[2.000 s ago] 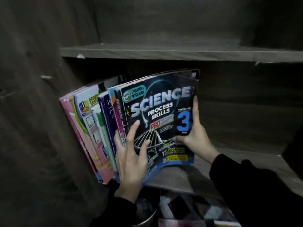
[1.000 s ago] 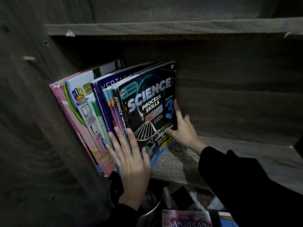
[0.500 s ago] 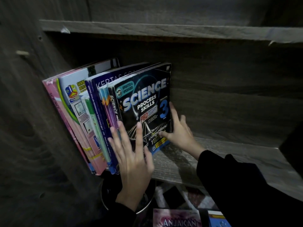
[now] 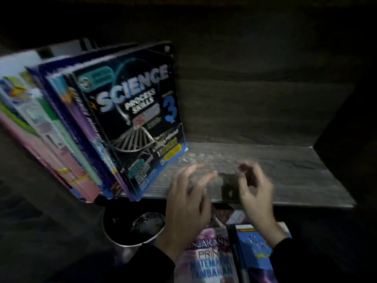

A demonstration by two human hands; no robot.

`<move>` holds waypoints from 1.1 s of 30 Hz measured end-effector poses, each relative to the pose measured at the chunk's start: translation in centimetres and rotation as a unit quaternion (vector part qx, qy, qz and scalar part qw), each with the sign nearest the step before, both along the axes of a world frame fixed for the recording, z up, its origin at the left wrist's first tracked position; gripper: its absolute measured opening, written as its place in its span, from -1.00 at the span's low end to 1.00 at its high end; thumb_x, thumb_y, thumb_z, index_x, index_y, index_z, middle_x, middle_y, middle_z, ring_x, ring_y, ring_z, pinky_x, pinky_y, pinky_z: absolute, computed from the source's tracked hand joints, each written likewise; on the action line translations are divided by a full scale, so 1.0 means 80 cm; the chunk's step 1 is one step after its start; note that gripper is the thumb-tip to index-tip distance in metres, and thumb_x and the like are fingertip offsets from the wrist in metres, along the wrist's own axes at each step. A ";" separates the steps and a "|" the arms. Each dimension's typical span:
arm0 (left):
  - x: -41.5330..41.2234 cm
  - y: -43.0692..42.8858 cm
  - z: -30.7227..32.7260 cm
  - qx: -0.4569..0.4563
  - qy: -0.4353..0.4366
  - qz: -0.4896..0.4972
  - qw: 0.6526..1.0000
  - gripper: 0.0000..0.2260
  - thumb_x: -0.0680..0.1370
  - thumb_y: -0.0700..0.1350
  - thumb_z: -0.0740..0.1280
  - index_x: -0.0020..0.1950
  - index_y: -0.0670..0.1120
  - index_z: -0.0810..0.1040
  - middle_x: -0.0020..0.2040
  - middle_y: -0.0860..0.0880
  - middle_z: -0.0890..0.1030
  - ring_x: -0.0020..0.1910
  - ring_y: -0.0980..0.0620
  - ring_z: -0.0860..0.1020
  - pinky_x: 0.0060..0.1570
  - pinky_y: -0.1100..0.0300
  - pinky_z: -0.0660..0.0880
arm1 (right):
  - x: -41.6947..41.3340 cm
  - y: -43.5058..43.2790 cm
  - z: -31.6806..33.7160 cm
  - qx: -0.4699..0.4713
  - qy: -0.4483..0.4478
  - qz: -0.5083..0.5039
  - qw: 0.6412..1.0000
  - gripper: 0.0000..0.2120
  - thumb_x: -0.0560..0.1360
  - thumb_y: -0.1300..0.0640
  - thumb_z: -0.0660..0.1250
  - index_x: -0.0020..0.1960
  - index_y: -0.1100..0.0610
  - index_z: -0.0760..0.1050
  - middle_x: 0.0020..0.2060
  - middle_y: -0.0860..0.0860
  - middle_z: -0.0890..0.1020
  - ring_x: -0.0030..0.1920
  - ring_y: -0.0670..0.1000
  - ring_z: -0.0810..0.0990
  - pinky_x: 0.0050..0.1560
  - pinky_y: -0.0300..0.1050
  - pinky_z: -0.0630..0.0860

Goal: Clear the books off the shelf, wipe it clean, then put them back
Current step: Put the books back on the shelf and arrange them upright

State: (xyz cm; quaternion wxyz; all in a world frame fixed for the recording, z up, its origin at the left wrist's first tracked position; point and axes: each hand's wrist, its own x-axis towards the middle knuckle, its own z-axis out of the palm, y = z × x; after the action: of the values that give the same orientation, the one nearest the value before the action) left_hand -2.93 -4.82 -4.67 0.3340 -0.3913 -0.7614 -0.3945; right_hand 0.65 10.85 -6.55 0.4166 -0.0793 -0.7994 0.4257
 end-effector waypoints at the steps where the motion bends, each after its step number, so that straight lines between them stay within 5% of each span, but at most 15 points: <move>1: 0.013 0.010 -0.012 -0.009 -0.017 -0.042 0.999 -0.73 0.51 -0.25 0.22 0.19 -0.05 0.43 0.16 -0.07 0.44 0.11 -0.07 0.49 0.17 0.14 0.40 | 0.024 0.008 -0.021 0.018 -0.008 -0.014 1.000 -0.82 0.47 0.19 0.15 -0.09 0.03 0.52 -0.26 -0.09 0.55 -0.22 -0.16 0.51 -0.14 -0.32 0.43; 5: 0.064 0.054 -0.078 -0.083 -0.096 -0.182 0.975 -0.85 0.54 -0.16 0.25 0.10 -0.03 0.45 -0.03 -0.04 0.58 -0.08 0.00 0.57 -0.07 0.20 0.50 | 0.112 0.045 -0.125 0.062 -0.167 -0.046 0.983 -0.79 0.35 0.23 0.08 -0.30 0.05 0.47 -0.41 -0.03 0.55 -0.40 0.02 0.53 -0.35 -0.10 0.43; 8: 0.090 0.082 -0.160 -0.156 -0.239 -0.173 0.943 -0.81 0.54 -0.06 0.21 0.15 0.02 0.43 -0.04 0.01 0.60 -0.11 0.05 0.57 -0.11 0.25 0.45 | 0.158 0.082 -0.190 0.061 -0.334 -0.091 0.936 -0.81 0.33 0.21 0.15 -0.24 -0.02 0.48 -0.31 -0.02 0.60 -0.27 0.10 0.62 -0.30 -0.03 0.46; 11: 0.118 0.105 -0.241 -0.200 -0.458 -0.126 0.857 -0.63 0.53 0.01 0.21 0.34 0.01 0.40 0.17 0.04 0.53 0.13 0.03 0.52 0.08 0.27 0.37 | 0.184 0.121 -0.230 0.043 -0.536 -0.128 0.833 -0.68 0.40 0.20 0.27 0.14 0.14 0.57 0.03 0.17 0.58 0.11 0.25 0.52 0.06 0.06 0.45; 13: 0.135 0.117 -0.284 -0.168 -0.605 -0.105 0.771 -0.60 0.50 -0.03 0.32 0.31 0.16 0.33 0.19 0.13 0.48 0.18 0.08 0.49 0.13 0.24 0.40 | 0.198 0.146 -0.259 0.018 -0.596 -0.115 0.794 -0.40 0.32 -0.01 0.17 0.28 0.26 0.48 0.04 0.32 0.54 0.07 0.37 0.48 0.12 0.14 0.41; 16: 0.155 0.128 -0.342 -0.102 -0.717 -0.032 0.689 -0.41 0.34 0.09 0.37 0.35 0.18 0.27 0.09 0.03 0.60 0.09 -0.04 0.58 0.08 0.03 0.51 | 0.208 0.167 -0.282 -0.046 -0.644 -0.115 0.755 -0.26 0.35 -0.01 0.19 0.49 0.22 0.18 0.22 0.33 0.41 0.21 0.36 0.39 0.23 0.10 0.32; 18: 0.167 0.138 -0.355 -0.034 -0.768 -0.009 0.640 -0.28 0.37 -0.09 0.41 0.44 0.13 0.14 0.01 -0.05 0.64 -0.04 -0.02 0.61 0.02 0.06 0.52 | 0.207 0.169 -0.287 -0.096 -0.638 -0.105 0.757 -0.26 0.47 0.06 0.32 0.54 0.12 0.05 0.31 0.27 0.34 0.31 0.30 0.34 0.27 0.04 0.29; 22: 0.166 0.152 -0.356 0.043 -0.762 -0.029 0.645 -0.28 0.31 -0.26 0.37 0.39 0.12 0.21 0.10 -0.05 0.61 -0.06 0.13 0.60 0.01 0.13 0.53 | 0.200 0.172 -0.278 -0.157 -0.620 -0.120 0.760 -0.15 0.45 -0.01 0.40 0.56 0.00 -0.04 0.30 0.23 0.37 0.31 0.25 0.39 0.25 -0.04 0.31; 25: 0.159 0.148 -0.377 0.070 -0.774 -0.026 0.629 -0.26 0.26 -0.22 0.37 0.38 0.18 0.27 0.14 0.00 0.61 0.07 -0.04 0.61 0.08 -0.15 0.54 | 0.199 0.168 -0.267 -0.135 -0.641 -0.102 0.749 -0.16 0.48 -0.08 0.35 0.56 -0.03 -0.09 0.33 0.22 0.40 0.30 0.25 0.42 0.20 -0.04 0.35; 26: 0.158 0.147 -0.374 0.068 -0.786 -0.022 0.614 -0.28 0.24 -0.20 0.37 0.35 0.20 0.29 0.11 -0.03 0.62 0.02 -0.09 0.62 0.02 -0.18 0.56 | 0.199 0.162 -0.264 -0.128 -0.643 -0.102 0.748 -0.16 0.48 -0.12 0.34 0.56 -0.05 -0.10 0.33 0.21 0.41 0.30 0.25 0.42 0.19 -0.04 0.36; 28: 0.155 0.146 -0.361 0.083 -0.807 -0.003 0.584 -0.32 0.18 -0.23 0.33 0.29 0.07 0.34 -0.13 -0.10 0.63 -0.33 -0.04 0.59 -0.31 0.09 0.57 | 0.199 0.146 -0.260 -0.134 -0.642 -0.098 0.749 -0.16 0.47 -0.19 0.31 0.56 -0.08 -0.12 0.35 0.18 0.40 0.30 0.24 0.43 0.18 -0.04 0.36; 30: 0.150 0.142 -0.345 0.096 -0.812 0.008 0.575 -0.38 0.15 -0.29 0.28 0.22 -0.12 0.34 -0.45 -0.08 0.54 -0.62 0.05 0.40 -0.62 0.30 0.33 | 0.200 0.133 -0.262 -0.160 -0.631 -0.090 0.754 -0.20 0.45 -0.21 0.26 0.55 -0.13 -0.09 0.36 0.15 0.43 0.28 0.24 0.45 0.18 -0.03 0.38; 33: 0.142 0.126 -0.353 0.108 -0.804 0.016 0.585 -0.43 0.28 -0.43 0.35 0.23 -0.11 0.31 -0.53 0.09 0.56 -0.64 0.19 0.43 -0.63 0.32 0.34 | 0.199 0.126 -0.272 -0.229 -0.576 -0.122 0.775 -0.28 0.50 -0.17 0.31 0.53 -0.13 0.03 0.33 0.14 0.47 0.32 0.21 0.41 0.28 0.02 0.35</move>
State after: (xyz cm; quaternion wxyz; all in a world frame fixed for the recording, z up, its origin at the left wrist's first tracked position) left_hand 8.45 5.24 -32.91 -0.3679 0.1365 -0.6776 -0.6220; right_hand 16.61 20.93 -28.34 -0.1039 -0.4995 -0.7523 0.4169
